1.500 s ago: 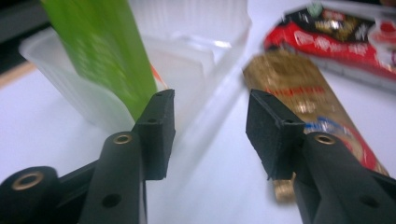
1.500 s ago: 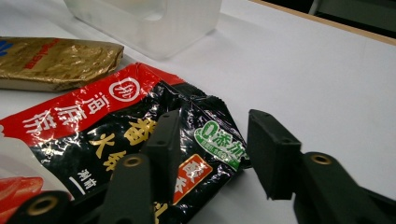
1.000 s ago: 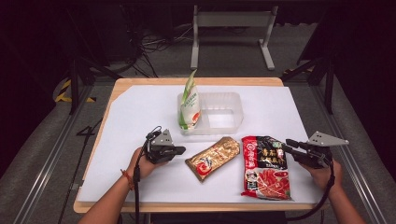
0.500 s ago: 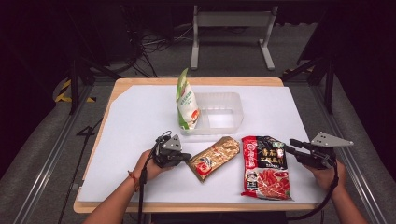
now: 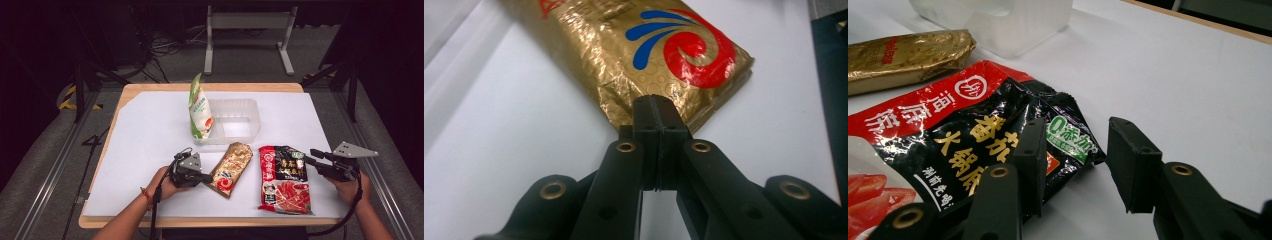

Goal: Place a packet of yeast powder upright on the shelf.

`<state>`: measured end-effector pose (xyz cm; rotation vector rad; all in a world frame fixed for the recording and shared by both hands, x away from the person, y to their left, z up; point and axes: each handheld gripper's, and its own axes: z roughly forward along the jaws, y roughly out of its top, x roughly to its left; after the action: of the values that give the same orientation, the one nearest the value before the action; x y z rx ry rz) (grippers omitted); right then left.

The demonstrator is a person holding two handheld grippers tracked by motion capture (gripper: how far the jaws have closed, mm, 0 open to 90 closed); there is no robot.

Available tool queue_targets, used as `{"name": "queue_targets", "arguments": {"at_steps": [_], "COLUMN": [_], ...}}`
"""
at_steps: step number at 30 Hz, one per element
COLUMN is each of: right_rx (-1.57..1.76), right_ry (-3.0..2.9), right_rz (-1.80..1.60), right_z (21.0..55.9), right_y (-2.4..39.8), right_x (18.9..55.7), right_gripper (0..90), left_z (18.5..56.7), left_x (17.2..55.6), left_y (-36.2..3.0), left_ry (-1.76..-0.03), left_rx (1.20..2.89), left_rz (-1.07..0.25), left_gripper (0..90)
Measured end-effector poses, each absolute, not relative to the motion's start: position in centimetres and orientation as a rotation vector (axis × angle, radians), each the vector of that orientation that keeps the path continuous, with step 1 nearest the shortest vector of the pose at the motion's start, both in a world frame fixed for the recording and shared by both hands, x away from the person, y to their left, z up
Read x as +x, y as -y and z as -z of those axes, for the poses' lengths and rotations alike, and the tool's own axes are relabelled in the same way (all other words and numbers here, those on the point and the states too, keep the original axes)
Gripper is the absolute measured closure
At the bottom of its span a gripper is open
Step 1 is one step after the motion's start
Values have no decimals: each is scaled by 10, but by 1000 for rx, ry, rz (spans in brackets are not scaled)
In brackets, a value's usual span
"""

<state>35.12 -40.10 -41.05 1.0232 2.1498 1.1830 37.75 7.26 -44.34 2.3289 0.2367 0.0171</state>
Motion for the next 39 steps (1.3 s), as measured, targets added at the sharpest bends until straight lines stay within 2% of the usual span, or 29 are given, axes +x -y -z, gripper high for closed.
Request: {"name": "queue_targets", "arguments": {"at_steps": [8, 23, 27, 29, 32, 35, 39], "right_rx": [1025, 1028, 1030, 1034, 1033, 1032, 1024], "right_ry": [-2154, -2159, -2153, -2147, -2144, -2142, -2148], "right_rz": [-1187, -1187, -1189, -1188, -1187, -1188, -1186], "right_z": [411, 412, 411, 411, 411, 410, 410], "right_y": [402, 401, 403, 404, 405, 405, 403], "right_x": [351, 352, 351, 351, 350, 351, 351], "right_gripper": [601, 592, 587, 578, 574, 553, 541], "left_z": [441, 445, 437, 430, 425, 427, 434], "left_x": [355, 339, 343, 350, 363, 379, 395], "left_y": [-44, -1, -18, -40, -69, -94, -105], "left_ry": [-126, -33, -65, -139, -241, -380, -533], "left_rx": [2324, 2285, 2268, 2250, 2220, 2179, 2169], "left_rz": [38, 93, 38, -33, -102, -112, -133], "left_gripper": [899, 886, 833, 765, 721, 592, 423]}}
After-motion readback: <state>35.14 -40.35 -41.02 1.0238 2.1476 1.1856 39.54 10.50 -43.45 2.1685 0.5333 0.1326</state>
